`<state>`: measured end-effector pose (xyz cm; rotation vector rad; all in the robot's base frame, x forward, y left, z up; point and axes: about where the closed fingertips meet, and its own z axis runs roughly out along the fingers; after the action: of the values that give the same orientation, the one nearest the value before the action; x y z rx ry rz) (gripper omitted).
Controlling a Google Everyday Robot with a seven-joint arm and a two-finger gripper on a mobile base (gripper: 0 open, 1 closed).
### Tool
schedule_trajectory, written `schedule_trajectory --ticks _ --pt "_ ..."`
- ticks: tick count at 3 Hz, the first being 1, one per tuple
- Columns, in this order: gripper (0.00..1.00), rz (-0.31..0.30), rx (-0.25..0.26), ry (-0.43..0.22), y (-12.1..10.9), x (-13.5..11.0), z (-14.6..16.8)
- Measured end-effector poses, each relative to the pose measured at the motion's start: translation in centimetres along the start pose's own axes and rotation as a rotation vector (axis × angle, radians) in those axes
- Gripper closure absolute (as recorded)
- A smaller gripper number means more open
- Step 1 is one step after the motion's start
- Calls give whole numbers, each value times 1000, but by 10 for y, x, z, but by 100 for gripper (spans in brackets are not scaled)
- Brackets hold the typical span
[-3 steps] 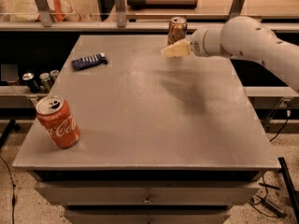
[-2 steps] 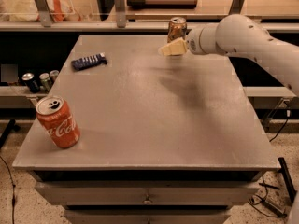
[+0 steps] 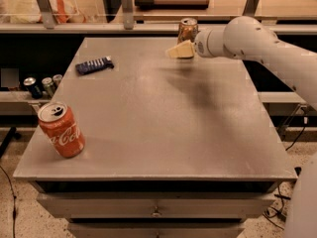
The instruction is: Move orange can near coke can
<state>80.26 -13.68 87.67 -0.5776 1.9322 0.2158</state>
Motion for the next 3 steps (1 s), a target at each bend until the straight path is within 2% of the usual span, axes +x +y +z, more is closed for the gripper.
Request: schedule_trajectory --ticks 3 --pt "0 50 32 -5 -4 0 18"
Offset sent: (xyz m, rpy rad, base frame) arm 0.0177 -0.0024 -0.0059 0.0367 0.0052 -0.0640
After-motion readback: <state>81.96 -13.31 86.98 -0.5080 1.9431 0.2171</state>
